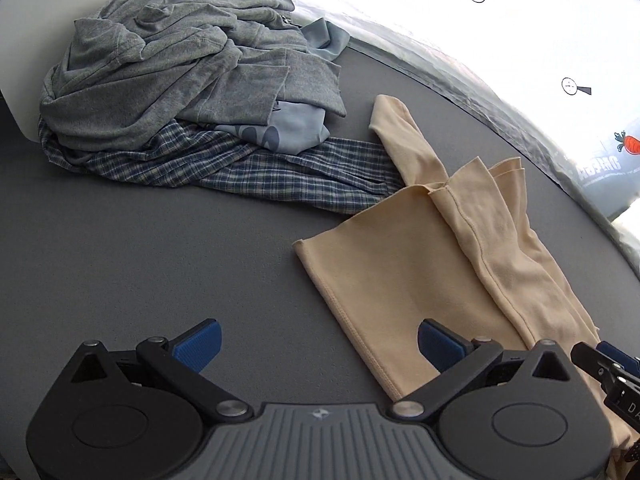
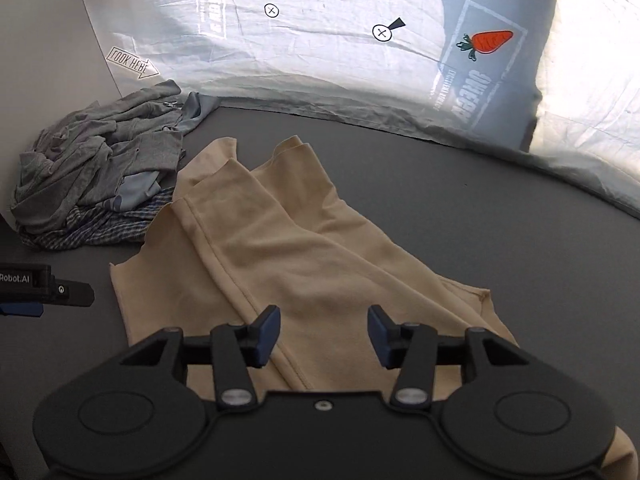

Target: Fold clothes

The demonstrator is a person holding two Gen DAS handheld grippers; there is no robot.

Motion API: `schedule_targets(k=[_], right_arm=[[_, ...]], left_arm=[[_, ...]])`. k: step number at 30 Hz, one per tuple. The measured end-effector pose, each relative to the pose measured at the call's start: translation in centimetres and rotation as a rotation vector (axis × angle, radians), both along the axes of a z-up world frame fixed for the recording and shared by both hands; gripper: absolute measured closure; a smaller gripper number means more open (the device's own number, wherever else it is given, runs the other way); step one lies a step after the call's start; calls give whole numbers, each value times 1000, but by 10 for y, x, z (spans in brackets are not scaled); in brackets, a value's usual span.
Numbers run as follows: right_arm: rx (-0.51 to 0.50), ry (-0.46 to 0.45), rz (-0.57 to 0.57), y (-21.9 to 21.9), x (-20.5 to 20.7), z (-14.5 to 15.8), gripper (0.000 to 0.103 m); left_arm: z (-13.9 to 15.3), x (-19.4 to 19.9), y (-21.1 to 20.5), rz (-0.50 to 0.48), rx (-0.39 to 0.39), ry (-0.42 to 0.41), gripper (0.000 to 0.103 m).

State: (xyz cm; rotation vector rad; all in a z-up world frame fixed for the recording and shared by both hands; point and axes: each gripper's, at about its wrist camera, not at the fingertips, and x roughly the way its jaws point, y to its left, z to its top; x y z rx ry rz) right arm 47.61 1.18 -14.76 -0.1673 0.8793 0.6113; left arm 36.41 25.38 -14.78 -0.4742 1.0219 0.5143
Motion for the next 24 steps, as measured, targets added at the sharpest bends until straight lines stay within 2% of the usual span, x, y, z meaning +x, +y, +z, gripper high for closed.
schedule_targets(k=[3, 6, 7, 10, 12, 16, 18, 23, 24], right_arm=[[-42, -18, 92, 37, 2, -15, 47], [-84, -36, 185, 73, 4, -31, 50], [-94, -41, 209, 84, 5, -36, 63], [14, -11, 99, 63, 13, -31, 99], [85, -19, -36, 35, 16, -22, 100], [35, -157, -293, -47, 5, 0, 100], [-20, -202, -457, -100, -1, 4, 100], [-245, -258, -884, -242, -23, 2, 100], [-300, -277, -940, -263, -29, 5, 100]], left_arm=[[-13, 6, 18, 28, -15, 36, 0], [-26, 13, 28, 33, -41, 69, 0], [-28, 15, 28, 25, -43, 78, 0], [-28, 21, 23, -19, -32, 79, 0], [-25, 23, 16, -45, -26, 69, 0], [-19, 22, 2, -82, -25, 47, 0], [-14, 20, -5, -97, -20, 38, 0], [-8, 12, -20, -129, -15, 34, 0], [-8, 11, -22, -133, -15, 35, 0]])
